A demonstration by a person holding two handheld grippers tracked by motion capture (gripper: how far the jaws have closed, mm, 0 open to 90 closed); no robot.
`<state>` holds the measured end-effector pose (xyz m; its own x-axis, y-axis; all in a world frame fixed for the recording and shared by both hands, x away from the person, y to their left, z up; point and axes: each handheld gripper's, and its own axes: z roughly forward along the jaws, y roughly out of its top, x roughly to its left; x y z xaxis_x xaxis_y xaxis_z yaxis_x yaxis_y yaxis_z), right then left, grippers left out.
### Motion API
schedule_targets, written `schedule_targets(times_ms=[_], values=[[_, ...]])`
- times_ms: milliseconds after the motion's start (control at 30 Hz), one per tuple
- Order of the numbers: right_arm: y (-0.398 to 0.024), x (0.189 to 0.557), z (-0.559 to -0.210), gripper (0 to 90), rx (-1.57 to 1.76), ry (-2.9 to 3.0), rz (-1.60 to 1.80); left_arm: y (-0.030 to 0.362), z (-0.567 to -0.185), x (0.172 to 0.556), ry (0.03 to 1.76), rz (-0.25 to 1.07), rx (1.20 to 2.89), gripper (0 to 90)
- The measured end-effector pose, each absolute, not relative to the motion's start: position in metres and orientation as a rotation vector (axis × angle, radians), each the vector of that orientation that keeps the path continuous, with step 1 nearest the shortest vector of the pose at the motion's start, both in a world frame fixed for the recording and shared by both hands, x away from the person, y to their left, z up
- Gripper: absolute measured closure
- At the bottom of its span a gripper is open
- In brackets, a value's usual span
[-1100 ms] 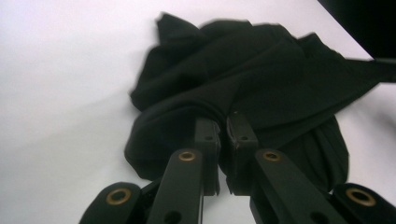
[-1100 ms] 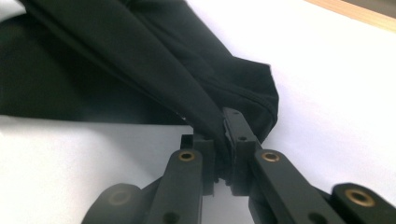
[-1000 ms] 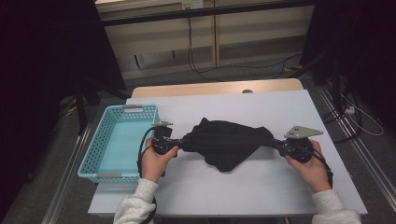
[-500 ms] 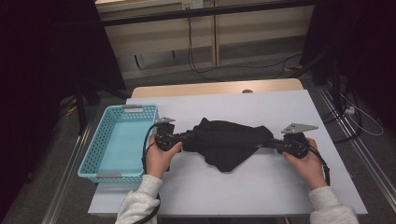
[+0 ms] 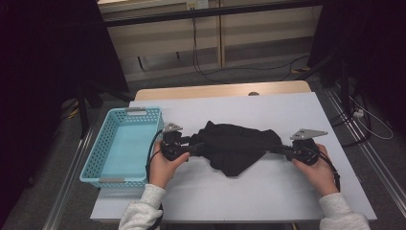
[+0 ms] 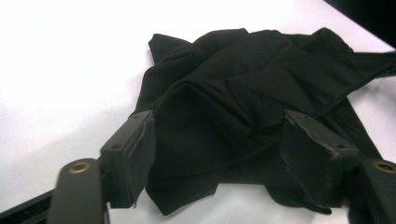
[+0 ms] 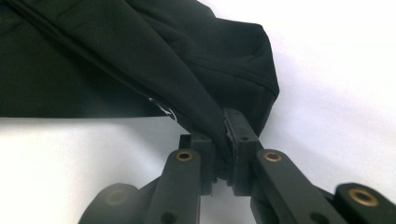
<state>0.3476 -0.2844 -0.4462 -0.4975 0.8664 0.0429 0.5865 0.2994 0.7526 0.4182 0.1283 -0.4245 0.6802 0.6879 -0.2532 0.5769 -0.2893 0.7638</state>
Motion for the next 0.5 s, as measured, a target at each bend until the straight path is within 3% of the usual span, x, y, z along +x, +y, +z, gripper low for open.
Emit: schedule_targets(times_ms=[500], values=[[-0.284,0.345,-0.446,84.1,1.305,2.201,1.047,0.123,-0.437,0.415,0.894,0.245,2.105,16.9]])
